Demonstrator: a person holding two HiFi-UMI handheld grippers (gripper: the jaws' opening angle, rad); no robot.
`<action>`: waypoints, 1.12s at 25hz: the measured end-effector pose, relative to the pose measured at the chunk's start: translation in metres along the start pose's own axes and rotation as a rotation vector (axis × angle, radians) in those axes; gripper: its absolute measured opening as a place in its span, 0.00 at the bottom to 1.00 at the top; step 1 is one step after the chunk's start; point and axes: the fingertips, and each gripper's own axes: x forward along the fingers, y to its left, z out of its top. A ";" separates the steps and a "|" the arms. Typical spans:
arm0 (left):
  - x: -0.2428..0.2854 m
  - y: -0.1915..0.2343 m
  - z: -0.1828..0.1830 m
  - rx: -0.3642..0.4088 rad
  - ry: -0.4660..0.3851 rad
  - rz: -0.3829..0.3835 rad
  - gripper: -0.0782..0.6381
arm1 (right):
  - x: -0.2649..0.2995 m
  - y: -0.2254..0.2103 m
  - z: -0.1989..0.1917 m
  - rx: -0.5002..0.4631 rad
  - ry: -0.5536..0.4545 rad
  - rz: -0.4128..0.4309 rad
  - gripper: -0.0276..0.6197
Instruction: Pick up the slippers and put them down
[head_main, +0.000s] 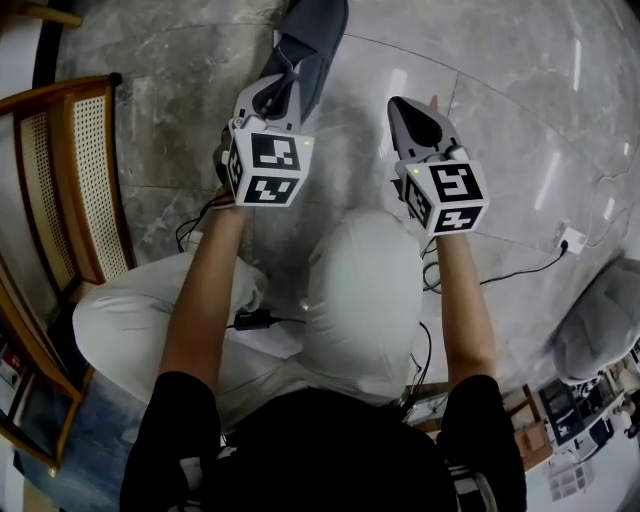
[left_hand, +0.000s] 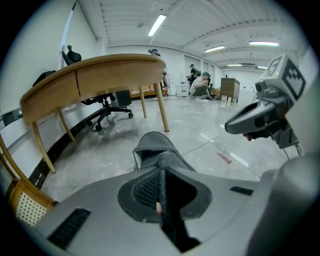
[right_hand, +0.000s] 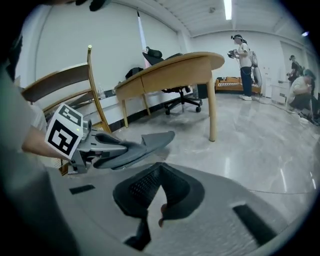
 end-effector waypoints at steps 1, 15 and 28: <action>0.004 -0.001 -0.005 -0.003 0.005 -0.003 0.13 | 0.003 -0.001 -0.006 0.002 0.004 0.000 0.02; 0.046 -0.019 -0.063 0.038 0.065 -0.021 0.13 | 0.030 -0.010 -0.064 0.032 0.038 0.002 0.02; 0.059 -0.030 -0.085 0.040 0.093 -0.047 0.13 | 0.042 -0.002 -0.088 0.036 0.052 0.022 0.02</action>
